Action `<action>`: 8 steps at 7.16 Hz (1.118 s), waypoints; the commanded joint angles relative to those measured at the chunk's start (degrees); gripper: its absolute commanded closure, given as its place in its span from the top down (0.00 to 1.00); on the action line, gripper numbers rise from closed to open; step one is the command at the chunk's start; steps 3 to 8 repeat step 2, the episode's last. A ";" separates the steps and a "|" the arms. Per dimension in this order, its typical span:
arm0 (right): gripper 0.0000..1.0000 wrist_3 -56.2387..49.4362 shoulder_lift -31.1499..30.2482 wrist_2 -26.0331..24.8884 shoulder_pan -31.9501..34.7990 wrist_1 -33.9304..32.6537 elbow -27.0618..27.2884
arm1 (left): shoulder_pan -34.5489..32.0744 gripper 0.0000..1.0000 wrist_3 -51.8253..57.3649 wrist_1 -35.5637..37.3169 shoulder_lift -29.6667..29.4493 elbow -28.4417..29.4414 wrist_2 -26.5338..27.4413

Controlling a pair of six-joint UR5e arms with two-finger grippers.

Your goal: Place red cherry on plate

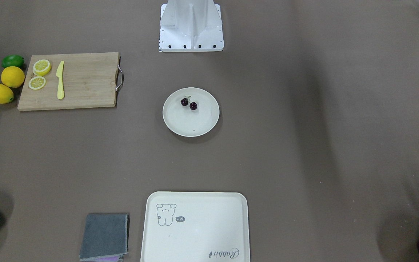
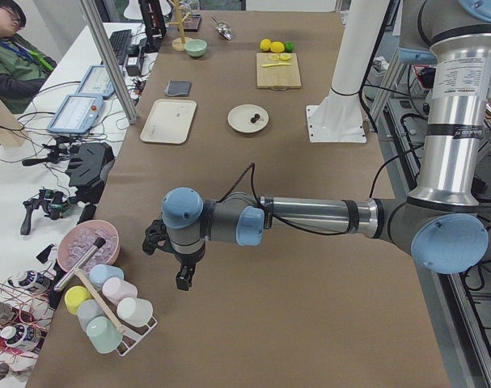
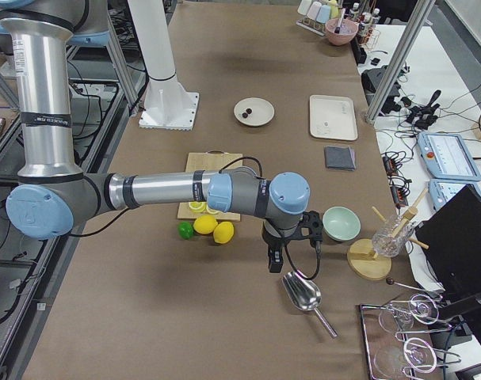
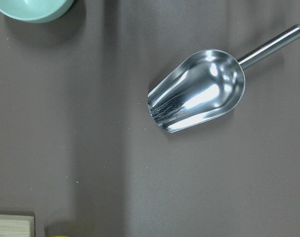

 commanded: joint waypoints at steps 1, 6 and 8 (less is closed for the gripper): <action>1.00 0.00 0.01 0.08 0.00 0.00 0.05 | 0.00 0.98 -0.07 0.00 0.00 -0.04 0.00; 1.00 0.00 0.01 0.08 0.00 0.00 0.05 | 0.00 0.98 -0.07 0.00 -0.08 -0.04 0.00; 1.00 0.00 0.01 0.08 0.00 0.00 0.05 | 0.00 0.98 -0.07 0.00 -0.08 -0.04 0.00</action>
